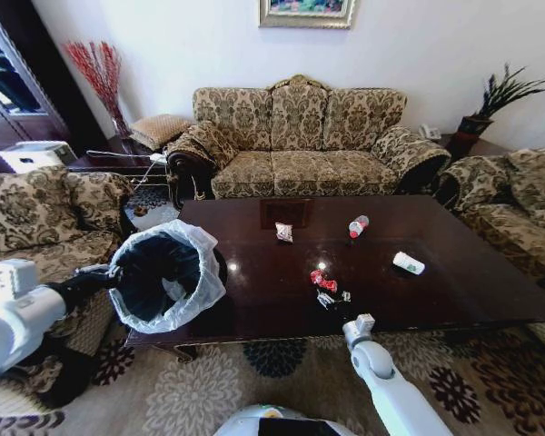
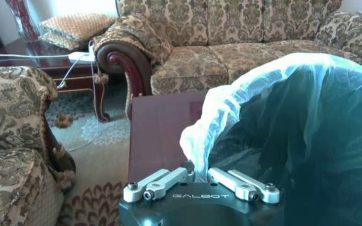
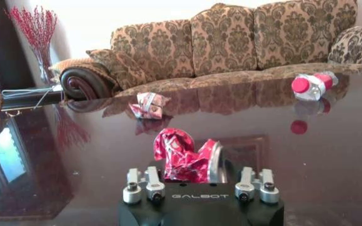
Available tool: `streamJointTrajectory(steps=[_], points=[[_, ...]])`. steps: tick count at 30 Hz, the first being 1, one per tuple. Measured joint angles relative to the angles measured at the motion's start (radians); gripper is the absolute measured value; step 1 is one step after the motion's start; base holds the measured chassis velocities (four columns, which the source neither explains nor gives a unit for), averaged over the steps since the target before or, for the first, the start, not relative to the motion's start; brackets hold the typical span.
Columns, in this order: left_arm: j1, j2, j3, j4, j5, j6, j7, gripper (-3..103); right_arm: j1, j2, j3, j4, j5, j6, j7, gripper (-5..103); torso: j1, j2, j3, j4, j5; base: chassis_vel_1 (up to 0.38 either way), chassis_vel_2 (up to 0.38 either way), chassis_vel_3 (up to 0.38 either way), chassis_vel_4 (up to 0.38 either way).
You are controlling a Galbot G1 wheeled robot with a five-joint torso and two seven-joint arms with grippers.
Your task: Move to the front of the table and place the trash on the table into the trash bin.
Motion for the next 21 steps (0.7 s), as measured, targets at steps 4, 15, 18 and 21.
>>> streamJointTrajectory(steps=[4, 15, 18, 21], points=[[-0.001, -0.008, 0.001, -0.007, 0.002, -0.001, 0.000, 0, -0.005, 0.001, -0.002, 0.008, -0.002, 0.001, 0.002, 43, 0.000, 0.000, 0.000, 0.0000, 0.0001, 0.000, 0.000, 0.000, 0.000], [0.006, -0.021, -0.004, -0.020, 0.007, -0.007, 0.009, 0, -0.027, 0.011, -0.003, 0.030, 0.005, 0.003, 0.014, 30, 0.000, 0.000, 0.000, -0.0001, 0.0000, 0.000, 0.000, 0.000, 0.000], [0.007, -0.021, -0.005, -0.022, 0.007, -0.007, 0.009, 0, -0.034, 0.012, -0.003, 0.041, 0.016, 0.004, 0.016, 30, 0.000, 0.000, 0.000, 0.0000, 0.0001, 0.000, 0.000, 0.000, 0.000], [0.011, -0.018, -0.010, -0.023, 0.007, -0.007, 0.009, 0, -0.050, 0.010, 0.002, 0.091, 0.055, 0.018, 0.016, 30, 0.000, 0.000, 0.000, 0.0000, 0.0002, 0.000, 0.000, 0.000, 0.000]])
